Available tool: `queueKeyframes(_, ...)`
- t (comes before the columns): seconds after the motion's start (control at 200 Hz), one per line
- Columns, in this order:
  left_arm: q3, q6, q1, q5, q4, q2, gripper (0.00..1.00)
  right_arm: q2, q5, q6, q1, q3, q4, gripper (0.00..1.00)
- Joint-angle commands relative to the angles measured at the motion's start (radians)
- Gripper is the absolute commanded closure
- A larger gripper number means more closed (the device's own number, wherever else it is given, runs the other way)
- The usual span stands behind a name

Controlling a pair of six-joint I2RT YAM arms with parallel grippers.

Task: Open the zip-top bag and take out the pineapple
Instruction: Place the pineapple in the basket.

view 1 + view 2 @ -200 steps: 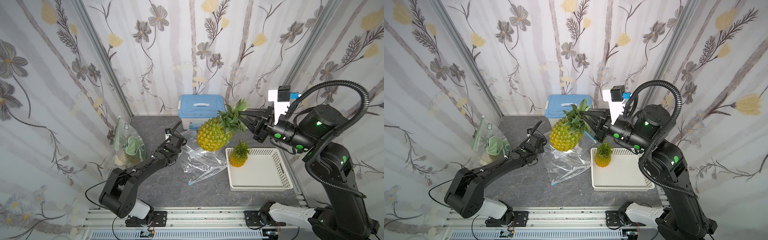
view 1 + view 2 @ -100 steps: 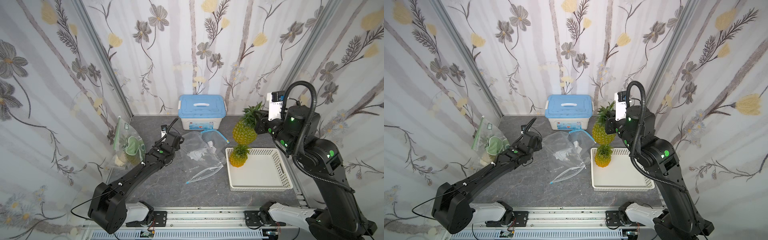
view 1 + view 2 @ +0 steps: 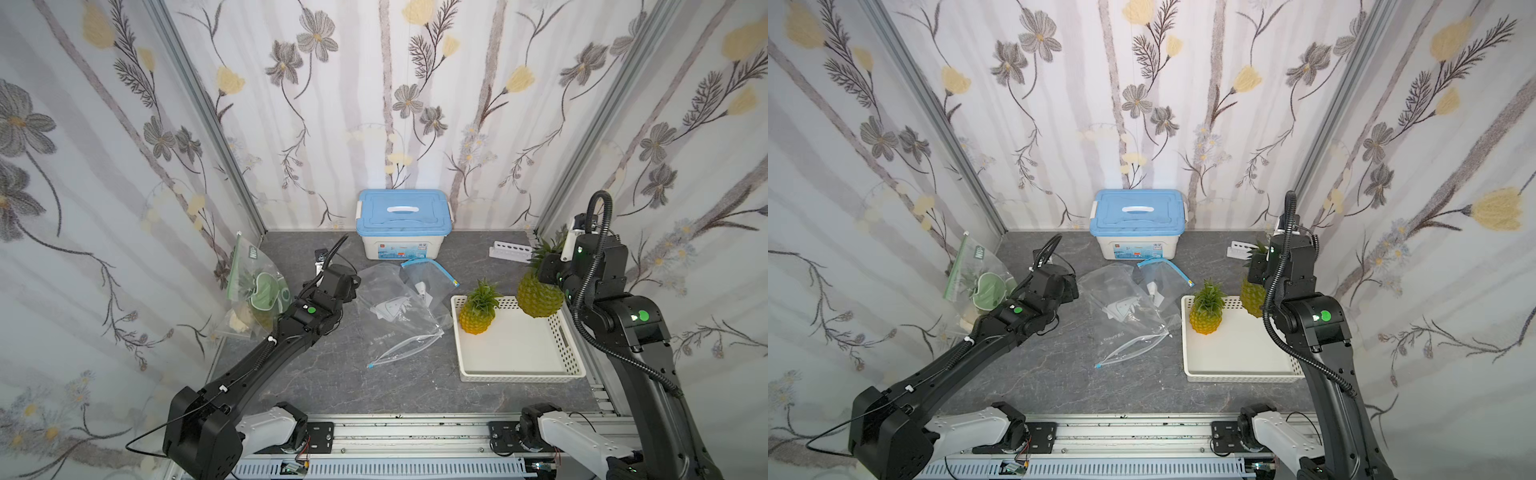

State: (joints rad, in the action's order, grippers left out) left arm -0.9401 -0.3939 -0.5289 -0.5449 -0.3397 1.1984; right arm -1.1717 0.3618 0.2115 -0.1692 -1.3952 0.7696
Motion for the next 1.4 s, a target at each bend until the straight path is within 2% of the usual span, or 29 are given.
queueKeyframes(0.0, 0.013, -0.014, 0.001, 0.005, 0.006, -0.01, 0.15, 0.006, -0.09, 0.033, 0.035, 0.081, -0.183, 1.0)
queueKeyframes(0.155, 0.021, -0.013, 0.001, 0.001, -0.004, -0.035, 0.15, 0.004, -0.125, 0.056, 0.071, 0.204, -0.254, 1.0)
queueKeyframes(0.44, 0.036, -0.013, 0.001, -0.016, -0.017, -0.088, 0.15, -0.012, -0.164, 0.069, 0.118, 0.314, -0.349, 1.0)
queueKeyframes(0.834, 0.058, -0.007, 0.001, -0.031, -0.013, -0.145, 0.15, 0.02, -0.18, 0.058, 0.122, 0.51, -0.564, 1.0)
queueKeyframes(1.119, 0.082, -0.004, 0.001, -0.037, -0.008, -0.208, 0.15, 0.075, -0.21, 0.061, 0.119, 0.634, -0.61, 1.0)
queueKeyframes(1.189, 0.082, -0.005, 0.001, -0.036, -0.013, -0.219, 0.15, 0.098, -0.217, 0.065, 0.118, 0.65, -0.61, 0.9)
queueKeyframes(1.319, 0.077, -0.006, 0.001, -0.03, -0.029, -0.243, 0.15, 0.16, -0.223, 0.08, 0.118, 0.649, -0.563, 0.63)
queueKeyframes(1.394, 0.064, -0.001, 0.001, -0.018, -0.037, -0.256, 0.15, 0.199, -0.226, 0.079, 0.115, 0.621, -0.517, 0.53)
